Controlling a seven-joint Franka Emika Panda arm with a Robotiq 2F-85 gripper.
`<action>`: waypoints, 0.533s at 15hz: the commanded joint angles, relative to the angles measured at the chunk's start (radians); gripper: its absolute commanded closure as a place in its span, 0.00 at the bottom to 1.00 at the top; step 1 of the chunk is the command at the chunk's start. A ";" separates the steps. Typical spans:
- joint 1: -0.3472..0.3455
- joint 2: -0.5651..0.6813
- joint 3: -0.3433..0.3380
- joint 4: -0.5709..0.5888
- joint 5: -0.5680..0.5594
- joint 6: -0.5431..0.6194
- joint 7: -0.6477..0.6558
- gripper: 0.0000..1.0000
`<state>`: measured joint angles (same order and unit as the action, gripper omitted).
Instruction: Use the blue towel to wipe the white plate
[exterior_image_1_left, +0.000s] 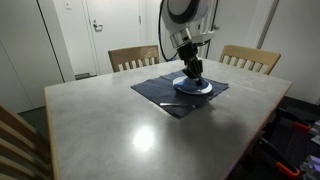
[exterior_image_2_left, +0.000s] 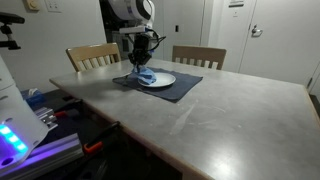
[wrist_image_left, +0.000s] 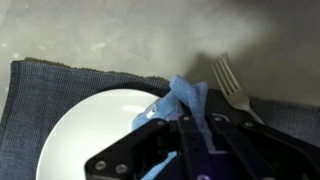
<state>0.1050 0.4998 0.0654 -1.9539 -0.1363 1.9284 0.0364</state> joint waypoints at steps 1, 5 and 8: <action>-0.003 -0.011 0.015 -0.026 0.026 0.017 -0.039 0.97; 0.007 0.009 0.001 -0.033 0.006 0.067 0.006 0.97; -0.003 0.009 -0.008 -0.052 0.006 0.168 0.007 0.97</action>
<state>0.1081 0.5110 0.0696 -1.9771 -0.1293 1.9949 0.0395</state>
